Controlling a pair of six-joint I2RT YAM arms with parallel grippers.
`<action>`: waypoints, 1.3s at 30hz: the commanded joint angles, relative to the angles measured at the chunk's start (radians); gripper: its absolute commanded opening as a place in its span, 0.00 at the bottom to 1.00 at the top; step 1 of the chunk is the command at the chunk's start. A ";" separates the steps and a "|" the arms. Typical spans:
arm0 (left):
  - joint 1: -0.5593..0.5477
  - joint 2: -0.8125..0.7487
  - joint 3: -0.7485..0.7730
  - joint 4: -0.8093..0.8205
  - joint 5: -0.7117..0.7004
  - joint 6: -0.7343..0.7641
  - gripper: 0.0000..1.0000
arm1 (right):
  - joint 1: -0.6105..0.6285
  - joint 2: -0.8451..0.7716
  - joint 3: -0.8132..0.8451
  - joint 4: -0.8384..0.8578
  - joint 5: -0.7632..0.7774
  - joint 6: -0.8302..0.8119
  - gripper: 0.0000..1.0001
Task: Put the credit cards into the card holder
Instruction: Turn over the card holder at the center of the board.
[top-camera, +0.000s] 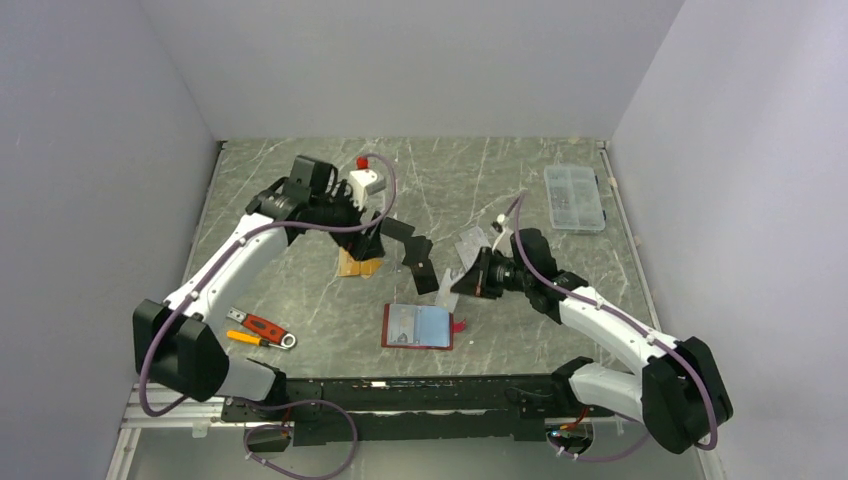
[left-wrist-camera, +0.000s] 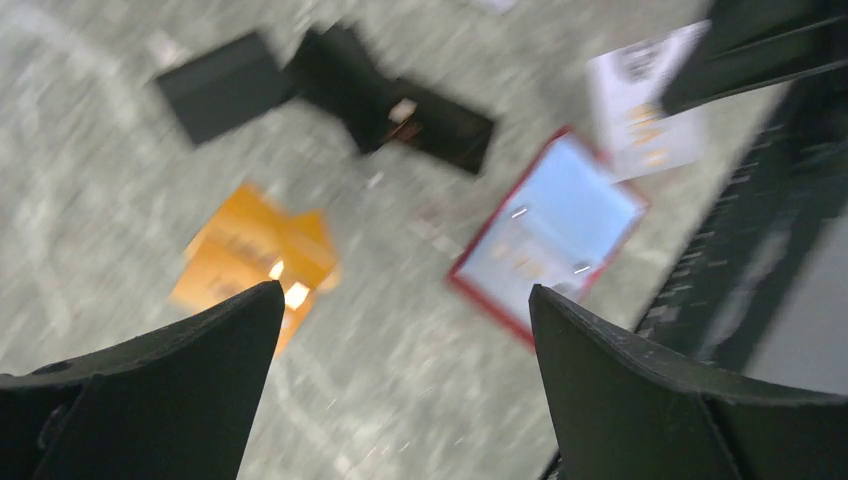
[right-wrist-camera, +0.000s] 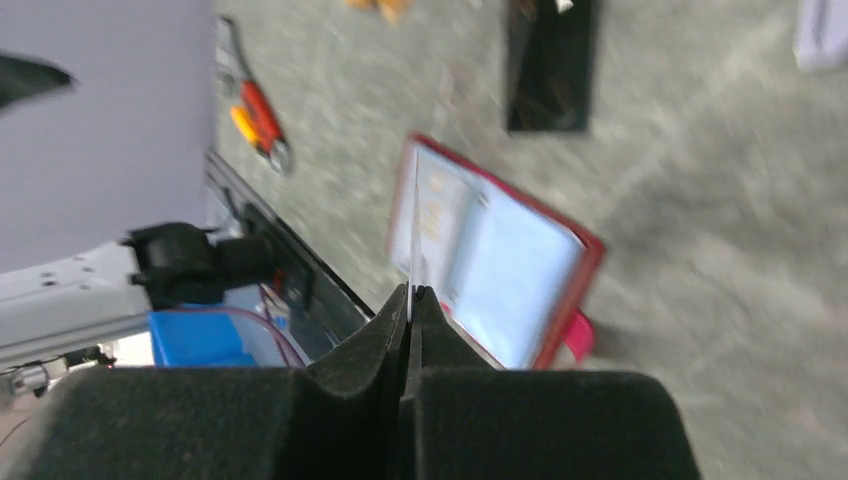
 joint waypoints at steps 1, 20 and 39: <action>0.049 -0.048 -0.101 -0.024 -0.376 0.122 0.99 | 0.000 -0.020 -0.032 -0.127 0.013 -0.055 0.00; -0.328 -0.047 -0.261 -0.142 -0.979 0.167 0.99 | 0.011 -0.055 -0.155 -0.106 0.025 -0.043 0.00; -0.204 0.009 -0.150 -0.303 -0.596 0.126 0.99 | 0.020 -0.077 -0.216 -0.075 0.036 -0.062 0.00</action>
